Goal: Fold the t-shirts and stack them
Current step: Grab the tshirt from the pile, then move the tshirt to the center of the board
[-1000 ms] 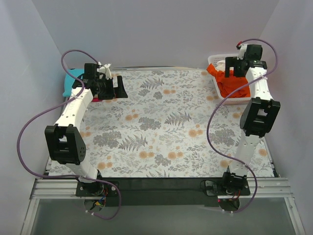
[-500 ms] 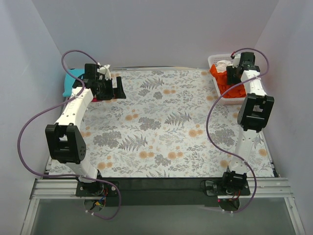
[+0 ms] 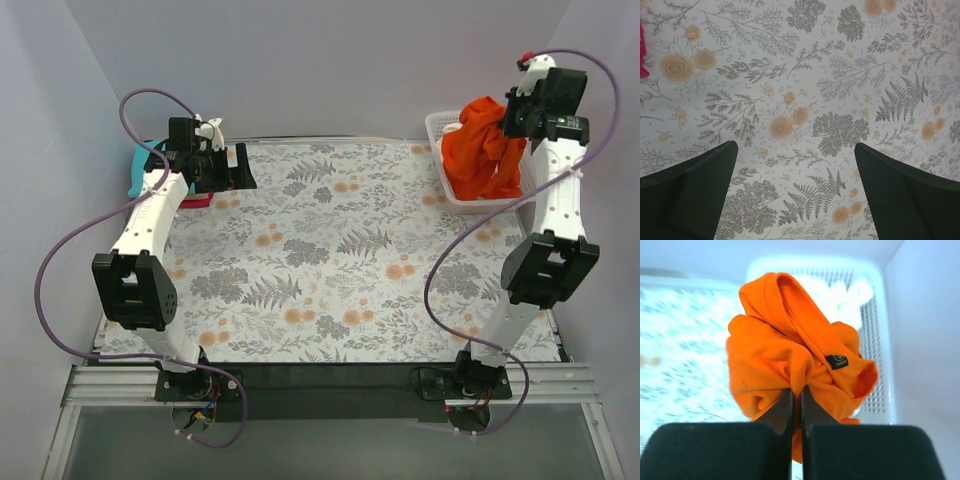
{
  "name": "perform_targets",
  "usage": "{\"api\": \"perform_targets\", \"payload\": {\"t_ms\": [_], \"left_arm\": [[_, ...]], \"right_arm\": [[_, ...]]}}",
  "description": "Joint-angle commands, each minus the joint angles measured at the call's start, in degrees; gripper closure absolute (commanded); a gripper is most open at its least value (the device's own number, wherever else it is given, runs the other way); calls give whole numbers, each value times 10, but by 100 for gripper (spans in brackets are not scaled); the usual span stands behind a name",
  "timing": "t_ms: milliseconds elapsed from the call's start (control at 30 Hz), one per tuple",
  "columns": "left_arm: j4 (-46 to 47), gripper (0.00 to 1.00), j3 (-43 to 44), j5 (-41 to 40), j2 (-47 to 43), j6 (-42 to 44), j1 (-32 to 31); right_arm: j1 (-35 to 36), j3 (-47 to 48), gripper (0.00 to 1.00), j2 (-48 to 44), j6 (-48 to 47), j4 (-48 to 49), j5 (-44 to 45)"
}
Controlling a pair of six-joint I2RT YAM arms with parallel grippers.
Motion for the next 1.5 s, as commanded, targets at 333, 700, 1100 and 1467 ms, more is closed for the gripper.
{"api": "perform_targets", "payload": {"t_ms": [333, 700, 1100, 1467], "left_arm": [[-28, 2, 107, 34, 34, -25, 33], [3, 2, 48, 70, -52, -15, 67], [-6, 2, -44, 97, -130, 56, 70], [-30, 8, -219, 145, -164, 215, -22]], "right_arm": [[29, 18, 99, -209, 207, 214, -234], [285, -187, 99, -269, 131, 247, -201], [486, -443, 28, -257, -14, 250, -122], [387, -525, 20, -275, -13, 155, -100]]}}
